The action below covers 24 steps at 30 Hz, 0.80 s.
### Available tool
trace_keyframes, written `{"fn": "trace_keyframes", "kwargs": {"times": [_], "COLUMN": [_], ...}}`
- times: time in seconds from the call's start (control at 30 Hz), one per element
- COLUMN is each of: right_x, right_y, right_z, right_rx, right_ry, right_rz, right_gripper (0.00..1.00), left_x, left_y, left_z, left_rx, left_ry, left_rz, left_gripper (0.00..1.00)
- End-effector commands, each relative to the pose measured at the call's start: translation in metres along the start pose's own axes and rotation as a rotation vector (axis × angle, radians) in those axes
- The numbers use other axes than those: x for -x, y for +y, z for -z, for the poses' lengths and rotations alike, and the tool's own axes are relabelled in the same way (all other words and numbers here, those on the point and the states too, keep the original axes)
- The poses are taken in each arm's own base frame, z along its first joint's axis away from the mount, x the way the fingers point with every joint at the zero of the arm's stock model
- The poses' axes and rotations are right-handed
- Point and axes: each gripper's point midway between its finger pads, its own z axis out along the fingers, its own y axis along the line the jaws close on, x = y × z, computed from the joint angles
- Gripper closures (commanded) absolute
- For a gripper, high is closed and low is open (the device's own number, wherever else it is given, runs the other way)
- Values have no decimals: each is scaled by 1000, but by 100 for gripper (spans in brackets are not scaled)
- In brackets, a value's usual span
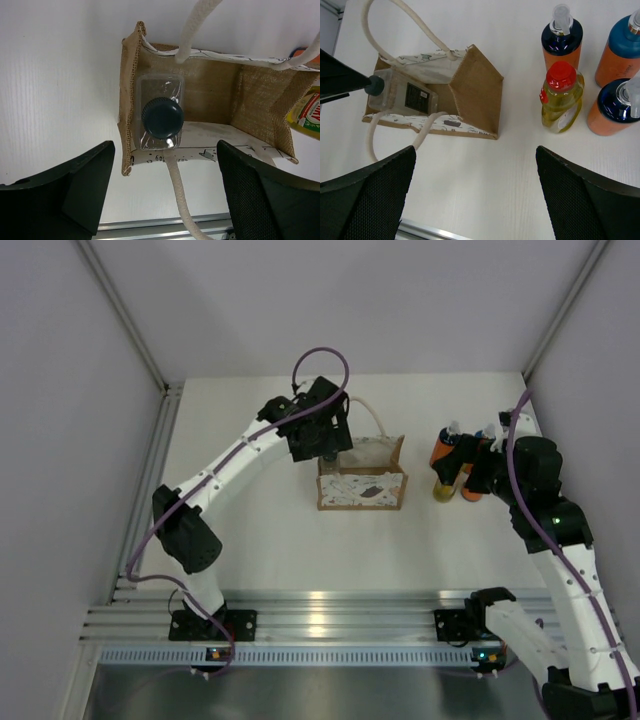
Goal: Take the personal care products out of the canvas bag
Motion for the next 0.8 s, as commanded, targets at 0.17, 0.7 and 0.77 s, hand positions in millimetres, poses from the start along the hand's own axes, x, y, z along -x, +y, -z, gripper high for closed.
{"fn": "trace_keyframes", "kwargs": {"times": [0.17,0.7,0.77], "right_x": [-5,-3,-4], "right_y": [6,8,9], "right_z": [1,-2,-2], "right_rx": [39,54,59], "right_ry": [13,30,34], "right_rz": [23,42,43], "right_gripper": [0,1,1], "left_x": [12,-4,-5], "left_y": [-17,-24,-23], "left_z": [-3,-28,-31], "left_rx": [-19,18,25], "left_ry": [-38,7,9], "left_rz": [56,85,82], "left_gripper": [16,20,24]}}
